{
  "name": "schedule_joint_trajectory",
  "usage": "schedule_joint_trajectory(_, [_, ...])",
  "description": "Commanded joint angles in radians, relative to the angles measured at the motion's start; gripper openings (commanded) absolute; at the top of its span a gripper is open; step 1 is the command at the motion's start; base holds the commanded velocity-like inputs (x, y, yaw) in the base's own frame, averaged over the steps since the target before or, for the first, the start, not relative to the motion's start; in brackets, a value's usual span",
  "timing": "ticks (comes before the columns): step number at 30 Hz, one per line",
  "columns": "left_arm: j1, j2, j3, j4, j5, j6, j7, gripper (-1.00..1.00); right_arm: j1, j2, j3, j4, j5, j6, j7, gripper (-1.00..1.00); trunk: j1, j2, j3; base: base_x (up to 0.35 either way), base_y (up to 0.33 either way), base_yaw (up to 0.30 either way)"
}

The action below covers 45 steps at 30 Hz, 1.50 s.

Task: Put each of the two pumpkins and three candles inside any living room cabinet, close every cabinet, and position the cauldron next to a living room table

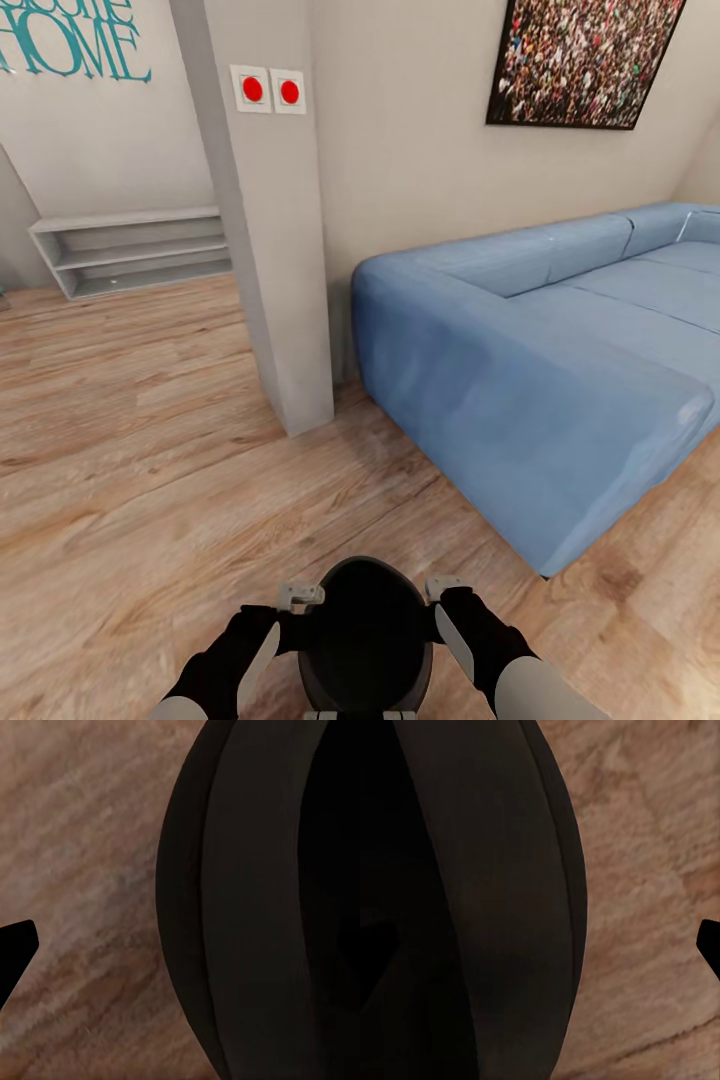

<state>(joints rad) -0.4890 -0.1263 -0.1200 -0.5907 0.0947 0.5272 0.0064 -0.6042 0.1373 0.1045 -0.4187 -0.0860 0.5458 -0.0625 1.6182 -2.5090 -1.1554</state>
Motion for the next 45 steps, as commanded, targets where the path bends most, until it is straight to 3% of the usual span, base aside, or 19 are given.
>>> schedule_joint_trajectory(1, [0.0, 0.001, -0.003, -0.001, 0.01, 0.005, 0.003, 1.0, 0.0, -0.001, 0.007, -0.002, -0.009, 0.005, -0.007, 1.0, 0.0, 0.0, -0.001, 0.0, 0.0, 0.0])
schedule_joint_trajectory(21, [0.001, 0.003, -0.001, -0.004, 0.012, 0.004, -0.006, 1.0, 0.0, -0.001, 0.007, -0.003, -0.009, 0.006, -0.007, 1.0, 0.0, 0.0, -0.001, 0.0, 0.0, 0.0])
schedule_joint_trajectory(22, [0.001, 0.003, -0.001, -0.004, 0.012, 0.004, -0.006, 1.0, 0.0, -0.001, 0.008, -0.003, -0.009, 0.006, -0.007, -1.0, 0.0, 0.0, -0.001, 0.0, 0.0, 0.0])
schedule_joint_trajectory(30, [0.001, 0.004, -0.001, -0.003, 0.011, 0.004, -0.007, 1.0, 0.0, -0.001, 0.008, -0.003, -0.009, 0.006, -0.007, -1.0, 0.0, 0.0, -0.001, 0.0, 0.0, 0.0])
schedule_joint_trajectory(31, [0.001, 0.004, -0.001, -0.003, 0.011, 0.004, -0.007, -1.0, 0.0, -0.001, 0.008, -0.003, -0.01, 0.006, -0.007, -1.0, 0.0, 0.0, -0.001, 0.0, 0.0, 0.0])
schedule_joint_trajectory(45, [0.001, 0.005, -0.001, -0.011, 0.012, 0.004, -0.006, -1.0, 0.0, -0.001, 0.008, -0.003, -0.01, 0.008, -0.007, -1.0, 0.0, 0.0, -0.001, 0.0, 0.0, 0.0])
